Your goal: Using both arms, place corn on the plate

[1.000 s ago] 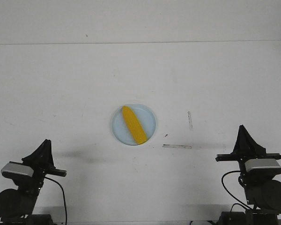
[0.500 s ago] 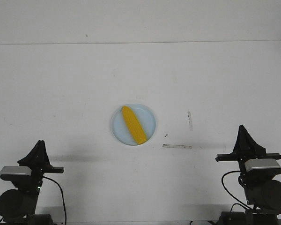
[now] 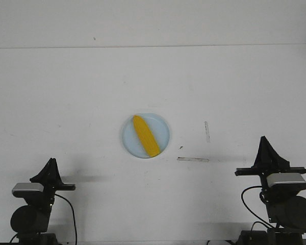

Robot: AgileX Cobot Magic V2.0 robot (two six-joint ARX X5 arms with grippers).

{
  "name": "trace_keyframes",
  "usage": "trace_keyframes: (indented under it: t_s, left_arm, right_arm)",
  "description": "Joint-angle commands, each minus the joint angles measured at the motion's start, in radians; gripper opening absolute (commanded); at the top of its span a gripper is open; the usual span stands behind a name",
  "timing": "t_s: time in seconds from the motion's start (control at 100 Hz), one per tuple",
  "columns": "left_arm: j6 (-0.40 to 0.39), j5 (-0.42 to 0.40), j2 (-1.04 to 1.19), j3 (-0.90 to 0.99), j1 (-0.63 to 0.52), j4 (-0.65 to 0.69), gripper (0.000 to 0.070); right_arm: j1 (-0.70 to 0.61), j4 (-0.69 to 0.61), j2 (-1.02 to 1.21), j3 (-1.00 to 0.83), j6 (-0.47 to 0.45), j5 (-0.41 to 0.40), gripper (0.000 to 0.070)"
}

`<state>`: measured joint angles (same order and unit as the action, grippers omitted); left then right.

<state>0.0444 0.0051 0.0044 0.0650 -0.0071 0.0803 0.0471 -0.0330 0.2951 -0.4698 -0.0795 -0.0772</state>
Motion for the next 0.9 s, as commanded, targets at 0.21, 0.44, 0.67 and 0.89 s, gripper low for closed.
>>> trace_keyframes:
  t_s: [0.21,0.44,0.67,0.89]
  left_arm:
    - [0.027,-0.006,-0.001,-0.052,0.0,0.054,0.0001]
    - [0.027,-0.006,-0.001,-0.052,0.0,0.054,0.0001]
    - [0.027,-0.006,-0.001,-0.051,0.0,0.053,0.0001]
    - [0.027,-0.006,-0.001,-0.051,0.0,0.053,0.0001]
  right_arm:
    - [0.0,0.011,-0.001,0.0,-0.01,0.0,0.0003]
    - [0.0,0.011,-0.001,0.0,-0.01,0.0,0.0002]
    - [0.0,0.011,-0.001,0.0,-0.01,0.0,0.0002]
    - [0.0,0.011,-0.001,0.0,-0.01,0.0,0.0002]
